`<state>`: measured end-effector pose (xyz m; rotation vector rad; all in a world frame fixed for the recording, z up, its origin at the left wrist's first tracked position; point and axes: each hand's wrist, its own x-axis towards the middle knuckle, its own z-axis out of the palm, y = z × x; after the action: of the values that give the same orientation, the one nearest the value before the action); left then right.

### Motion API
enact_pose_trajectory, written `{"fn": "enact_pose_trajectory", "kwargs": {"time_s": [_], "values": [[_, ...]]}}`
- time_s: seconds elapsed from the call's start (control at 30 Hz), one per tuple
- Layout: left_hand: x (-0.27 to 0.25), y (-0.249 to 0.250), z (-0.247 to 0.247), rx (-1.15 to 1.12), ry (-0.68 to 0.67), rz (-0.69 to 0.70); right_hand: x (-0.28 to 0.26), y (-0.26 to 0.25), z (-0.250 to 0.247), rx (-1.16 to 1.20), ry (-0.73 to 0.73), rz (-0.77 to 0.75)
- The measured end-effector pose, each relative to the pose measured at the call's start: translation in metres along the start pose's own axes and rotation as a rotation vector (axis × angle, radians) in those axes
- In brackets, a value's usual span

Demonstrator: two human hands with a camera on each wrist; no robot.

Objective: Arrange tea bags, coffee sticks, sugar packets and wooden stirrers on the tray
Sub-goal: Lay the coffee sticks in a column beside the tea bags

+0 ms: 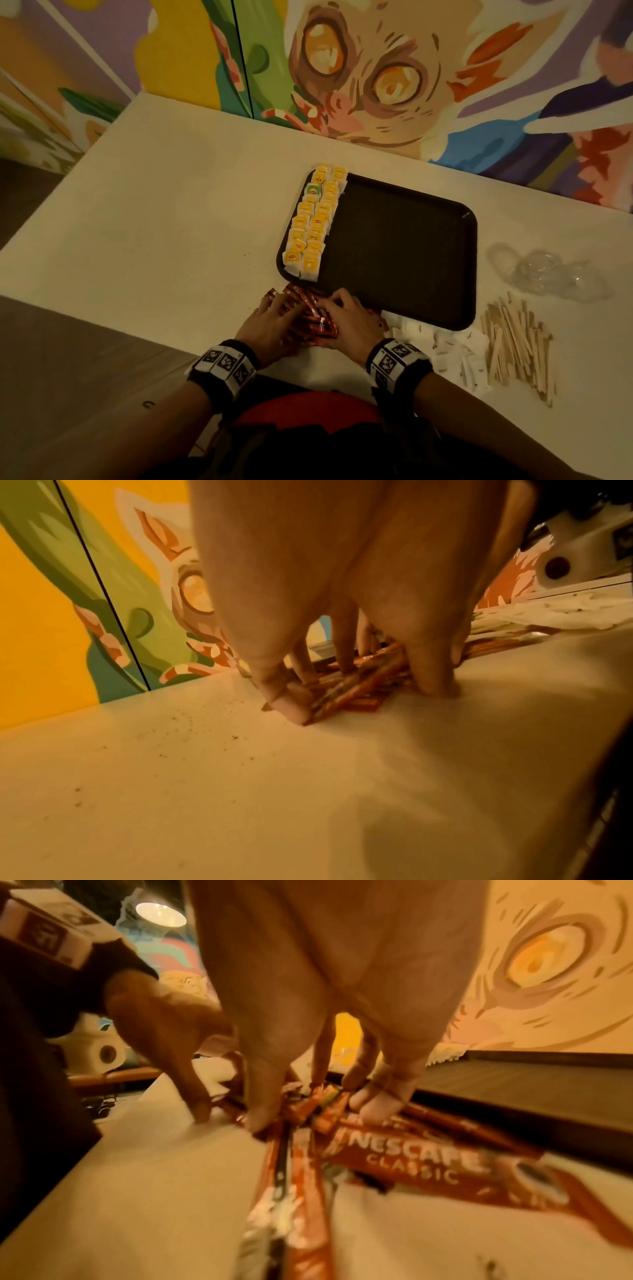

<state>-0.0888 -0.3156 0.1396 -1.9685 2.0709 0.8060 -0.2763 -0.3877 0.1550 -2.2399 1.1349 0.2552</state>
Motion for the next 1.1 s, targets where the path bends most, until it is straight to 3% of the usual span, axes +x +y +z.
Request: {"fn": "enact_pose_trajectory", "kwargs": {"time_s": [0.27, 0.5, 0.8, 1.0, 1.1], "values": [[0.006, 0.0, 0.008, 0.055, 0.166, 0.039, -0.002, 0.005, 0.007, 0.16, 0.11, -0.043], [0.014, -0.003, 0.014, 0.183, 0.259, 0.108, -0.002, 0.019, 0.003, 0.253, 0.174, 0.02], [0.019, 0.002, -0.003, 0.232, 0.217, 0.102, -0.001, 0.032, -0.001, 0.298, 0.223, 0.126], [0.024, 0.0, -0.015, 0.087, 0.258, 0.129, 0.001, 0.035, -0.003, 0.405, 0.334, 0.155], [0.025, 0.01, -0.033, -0.149, 0.306, 0.082, -0.001, 0.034, -0.009, 0.529, 0.379, 0.184]]}}
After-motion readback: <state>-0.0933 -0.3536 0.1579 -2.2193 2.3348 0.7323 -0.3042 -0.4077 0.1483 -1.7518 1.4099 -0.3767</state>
